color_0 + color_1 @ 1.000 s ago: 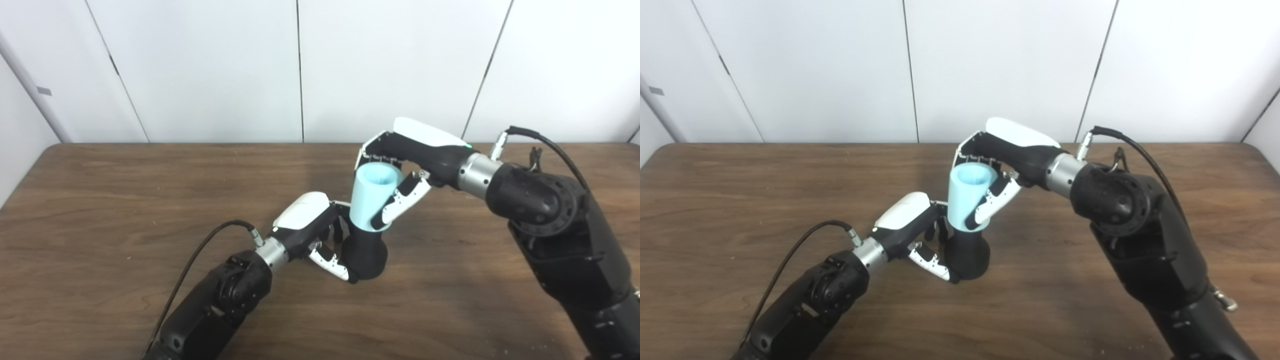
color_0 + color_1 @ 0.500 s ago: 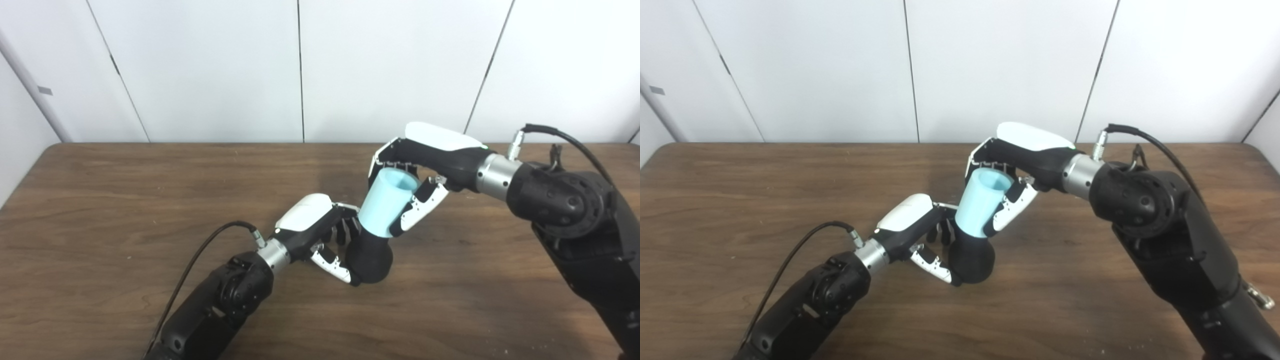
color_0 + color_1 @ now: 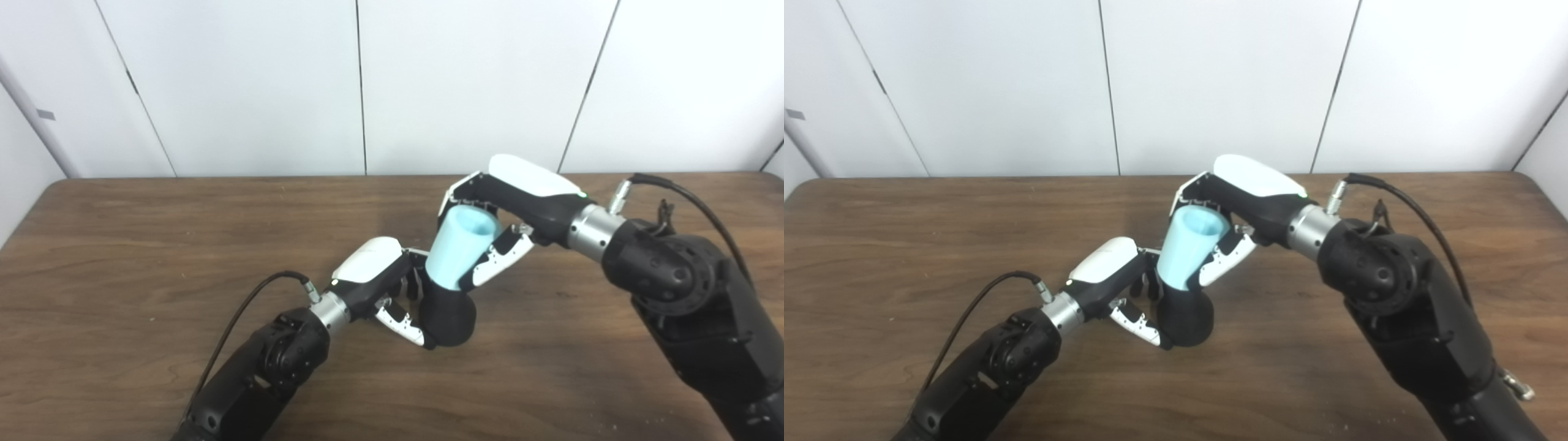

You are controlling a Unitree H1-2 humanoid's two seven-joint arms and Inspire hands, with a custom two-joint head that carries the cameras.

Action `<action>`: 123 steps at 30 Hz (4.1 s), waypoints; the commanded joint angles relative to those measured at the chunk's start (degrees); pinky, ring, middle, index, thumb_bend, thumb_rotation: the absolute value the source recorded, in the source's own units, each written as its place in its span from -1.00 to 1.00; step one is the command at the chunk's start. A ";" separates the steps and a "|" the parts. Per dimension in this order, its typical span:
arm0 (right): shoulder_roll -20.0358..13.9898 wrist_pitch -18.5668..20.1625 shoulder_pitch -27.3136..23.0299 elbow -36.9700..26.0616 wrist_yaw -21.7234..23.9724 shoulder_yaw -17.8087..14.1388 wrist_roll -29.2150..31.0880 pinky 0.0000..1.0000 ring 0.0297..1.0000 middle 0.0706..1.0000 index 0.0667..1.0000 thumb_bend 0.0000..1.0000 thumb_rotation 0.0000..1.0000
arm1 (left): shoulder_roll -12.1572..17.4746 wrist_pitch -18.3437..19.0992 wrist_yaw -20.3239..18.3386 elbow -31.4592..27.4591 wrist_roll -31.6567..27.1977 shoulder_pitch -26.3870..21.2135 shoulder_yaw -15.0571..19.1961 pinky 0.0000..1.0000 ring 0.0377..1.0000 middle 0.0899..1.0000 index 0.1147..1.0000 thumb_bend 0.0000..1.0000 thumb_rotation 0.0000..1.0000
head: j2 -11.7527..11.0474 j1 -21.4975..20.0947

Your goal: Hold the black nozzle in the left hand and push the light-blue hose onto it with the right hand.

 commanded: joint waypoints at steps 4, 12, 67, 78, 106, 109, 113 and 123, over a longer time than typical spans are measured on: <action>0.97 -2.70 -1.07 0.25 0.93 2.32 0.69 -0.33 -0.22 -0.13 0.02 -0.01 -1.00 | 1.42 3.09 -4.19 2.13 3.06 1.44 -1.35 0.05 -0.09 -0.19 -0.15 0.05 -1.00 | 0.25 0.15; -0.71 -3.53 -2.11 1.49 2.54 4.07 -0.29 -0.30 -0.21 -0.13 0.00 0.00 -1.00 | 1.51 3.36 -4.65 1.79 2.83 1.52 -0.90 0.05 -0.08 -0.18 -0.15 0.05 -1.00 | 0.56 0.14; 0.74 0.06 3.51 -6.09 -2.59 -1.57 -2.26 0.03 0.46 0.72 0.78 0.90 -0.71 | 1.45 2.86 -2.80 1.92 3.32 1.54 0.37 -0.07 -0.11 -0.14 -0.18 0.05 -1.00 | -1.17 -0.03; -0.22 -3.71 3.52 -5.42 -3.54 -3.96 -0.57 0.55 0.99 1.00 1.00 1.00 -0.43 | 1.03 1.20 -1.97 4.36 3.04 1.00 0.59 -0.08 -0.13 -0.13 -0.18 0.05 -1.00 | -1.94 -0.52; -6.22 -14.49 7.09 -10.89 -1.06 -7.57 -0.16 0.92 1.00 1.00 1.00 1.00 -0.09 | 0.89 0.47 -2.00 4.26 2.62 1.57 1.66 -0.03 -0.11 -0.12 -0.19 0.05 -1.00 | -2.04 -0.70; -6.57 -14.21 7.19 -11.77 -0.59 -8.11 0.47 0.97 1.00 1.00 1.00 1.00 -0.09 | 0.89 0.37 -1.96 4.19 2.50 1.65 1.78 -0.03 -0.11 -0.12 -0.19 0.05 -1.00 | -1.89 -0.42; -6.81 -14.65 7.25 -12.52 -0.50 -9.34 2.42 0.98 1.00 1.00 1.00 1.00 -0.10 | 1.05 0.28 -1.88 4.19 2.40 1.76 2.02 -0.04 -0.11 -0.12 -0.19 0.05 -1.00 | -1.67 -0.47; -6.05 -16.07 7.03 -11.03 -0.27 -8.38 2.45 1.00 1.00 1.00 1.00 1.00 -0.09 | 0.92 0.21 -2.16 3.93 2.14 1.87 2.02 -0.01 -0.10 -0.12 -0.19 0.05 -1.00 | -1.61 -0.31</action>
